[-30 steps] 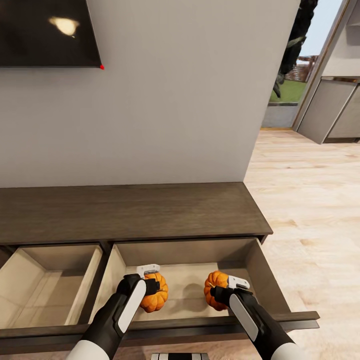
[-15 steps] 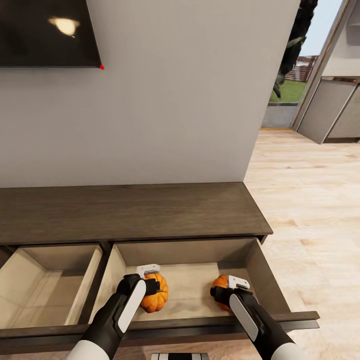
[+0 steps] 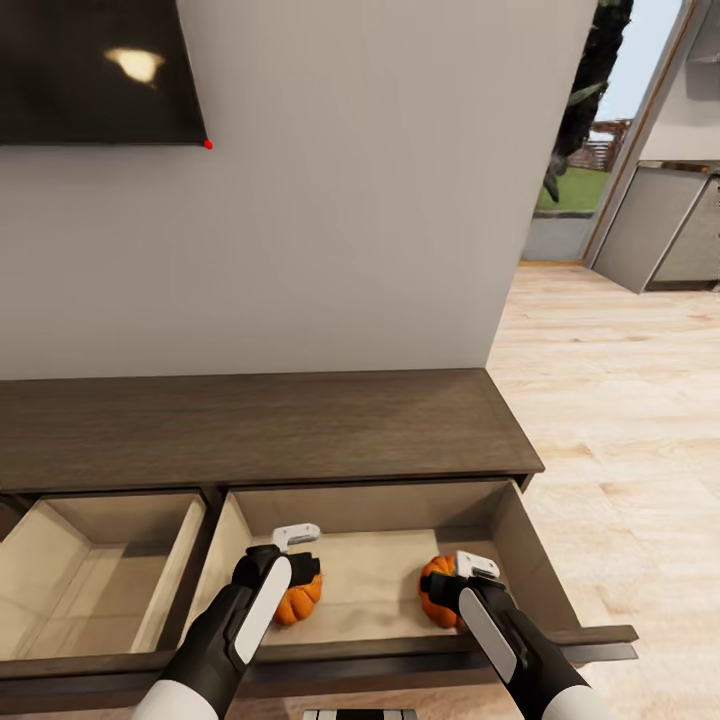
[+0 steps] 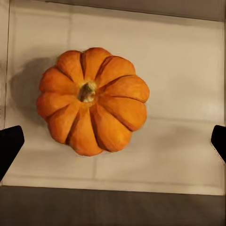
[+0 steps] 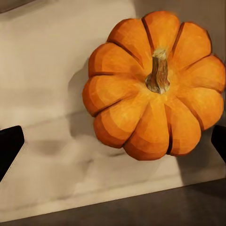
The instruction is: Place each of the two pumpkins and all three candles from the living room inside a cabinet in the living room (use any cabinet), then make sure every cabinet is closed, and position the cauldron so it is next to a table in the living room.
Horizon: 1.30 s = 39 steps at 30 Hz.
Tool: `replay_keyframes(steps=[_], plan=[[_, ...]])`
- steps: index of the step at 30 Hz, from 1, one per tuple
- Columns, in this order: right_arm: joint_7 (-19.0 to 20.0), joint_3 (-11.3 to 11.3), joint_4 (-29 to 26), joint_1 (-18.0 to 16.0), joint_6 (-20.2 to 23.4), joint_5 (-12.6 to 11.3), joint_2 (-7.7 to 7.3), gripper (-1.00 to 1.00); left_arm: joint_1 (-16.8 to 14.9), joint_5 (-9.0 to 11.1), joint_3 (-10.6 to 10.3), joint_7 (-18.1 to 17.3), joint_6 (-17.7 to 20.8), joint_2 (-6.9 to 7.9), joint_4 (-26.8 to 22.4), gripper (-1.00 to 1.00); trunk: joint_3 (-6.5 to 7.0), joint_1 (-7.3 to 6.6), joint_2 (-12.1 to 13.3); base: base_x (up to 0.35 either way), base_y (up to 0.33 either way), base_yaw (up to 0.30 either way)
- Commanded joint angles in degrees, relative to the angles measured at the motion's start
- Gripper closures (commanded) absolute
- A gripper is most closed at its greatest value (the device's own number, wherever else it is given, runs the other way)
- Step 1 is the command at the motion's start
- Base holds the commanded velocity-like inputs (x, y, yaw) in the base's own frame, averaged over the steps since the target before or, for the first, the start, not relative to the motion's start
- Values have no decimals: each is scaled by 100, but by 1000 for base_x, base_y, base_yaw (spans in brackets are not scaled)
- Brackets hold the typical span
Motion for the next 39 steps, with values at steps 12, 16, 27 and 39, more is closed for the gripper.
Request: replay_keyframes(steps=[12, 16, 27, 39], plan=[[-50, 19, -17, -3, 33, -81, -3, -100, -10, 398, 16, 108, 27, 2, -58, -100, 262, -32, 14, -2, 0, 0], [-22, 19, -25, -3, 34, -86, -5, -100, -11, 454, 33, 109, 30, 10, -106, -100, 350, -42, 20, -153, 0, 0], [7, 19, -84, -3, 32, -87, -12, -100, -11, 479, 43, 107, 31, 5, -129, -100, 594, -70, 34, -18, 0, 0], [-1, 19, -131, -3, 36, -96, -4, -100, -11, 508, 43, 103, 31, 4, -121, -100, 860, -101, 50, 0, 0, 0]])
